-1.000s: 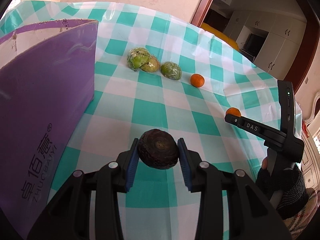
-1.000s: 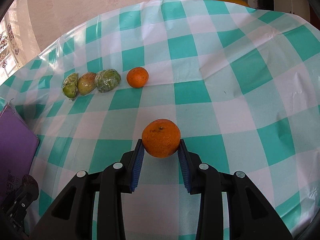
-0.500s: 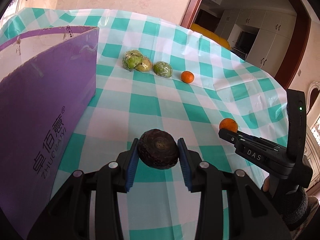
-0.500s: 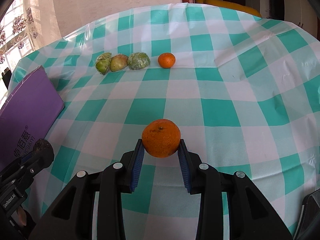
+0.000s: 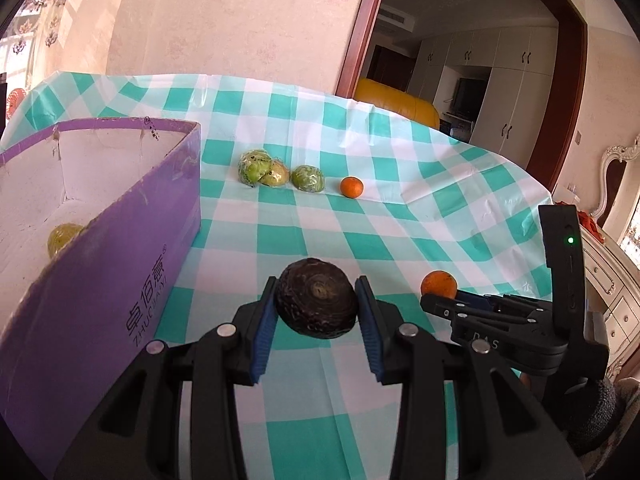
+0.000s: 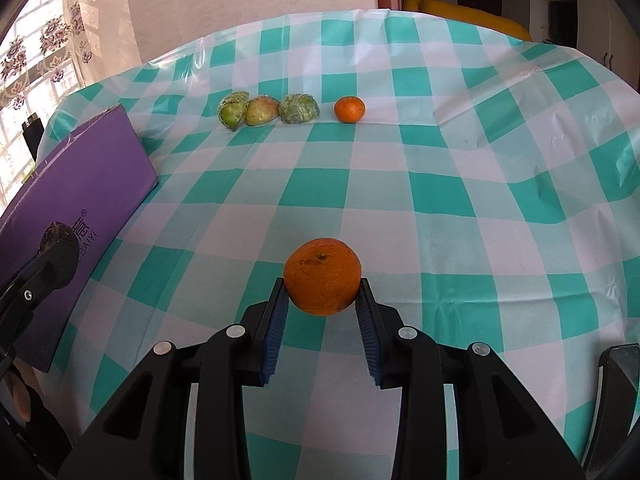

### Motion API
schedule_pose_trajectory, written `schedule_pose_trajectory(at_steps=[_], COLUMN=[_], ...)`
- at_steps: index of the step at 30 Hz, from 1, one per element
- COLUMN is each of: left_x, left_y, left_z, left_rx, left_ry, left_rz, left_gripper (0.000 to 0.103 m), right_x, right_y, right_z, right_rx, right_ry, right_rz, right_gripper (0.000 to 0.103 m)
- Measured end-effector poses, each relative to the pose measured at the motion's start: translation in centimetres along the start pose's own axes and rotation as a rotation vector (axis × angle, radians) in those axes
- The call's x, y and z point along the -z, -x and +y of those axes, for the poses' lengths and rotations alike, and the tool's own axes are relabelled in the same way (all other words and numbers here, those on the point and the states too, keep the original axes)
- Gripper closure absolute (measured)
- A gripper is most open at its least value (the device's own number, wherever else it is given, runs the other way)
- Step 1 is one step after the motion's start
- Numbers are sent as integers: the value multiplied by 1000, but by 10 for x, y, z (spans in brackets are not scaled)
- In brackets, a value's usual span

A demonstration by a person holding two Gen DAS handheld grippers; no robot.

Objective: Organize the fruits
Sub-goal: 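Carry both fruits into the box and release them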

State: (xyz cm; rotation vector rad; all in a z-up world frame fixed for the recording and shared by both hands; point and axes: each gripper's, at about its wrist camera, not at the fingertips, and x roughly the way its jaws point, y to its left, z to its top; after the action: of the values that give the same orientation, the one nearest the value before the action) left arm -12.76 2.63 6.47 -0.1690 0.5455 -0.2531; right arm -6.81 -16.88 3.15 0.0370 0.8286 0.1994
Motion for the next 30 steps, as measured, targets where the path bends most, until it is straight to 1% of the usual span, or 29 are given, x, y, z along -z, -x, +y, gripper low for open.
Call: schedule_pose_trajectory(at_steps=[4, 8, 10, 14, 17, 22, 27, 30], left_x=[-10, -22, -29, -41, -48, -52, -48, -43], left_y=[26, 56, 71, 98, 118, 142, 156, 157], left_z=[-7, -9, -5, 13, 32, 70, 109, 130], left_rx=[6, 7, 4, -28, -71, -164, -237, -279], left_ry=[-31, -52, -44, -16, 8, 41, 102, 129], left_rz=[-67, -145, -182, -236, -274, -320, -332, -313], left_gripper=[65, 64, 64, 64, 64, 64, 64, 64], right_x=[-7, -17, -23, -33, -40, -49, -49, -47], right_y=[16, 33, 42, 57, 67, 77, 79, 79], right_z=[15, 40, 55, 88, 112, 151, 188, 208], right_rx=[-23, -59, -84, -132, -171, -224, -253, -272], right_ry=[29, 72, 102, 159, 191, 247, 322, 359], right_rz=[-32, -72, -92, -136, -163, -200, -206, -200], right_gripper=[68, 68, 68, 68, 68, 68, 68, 68])
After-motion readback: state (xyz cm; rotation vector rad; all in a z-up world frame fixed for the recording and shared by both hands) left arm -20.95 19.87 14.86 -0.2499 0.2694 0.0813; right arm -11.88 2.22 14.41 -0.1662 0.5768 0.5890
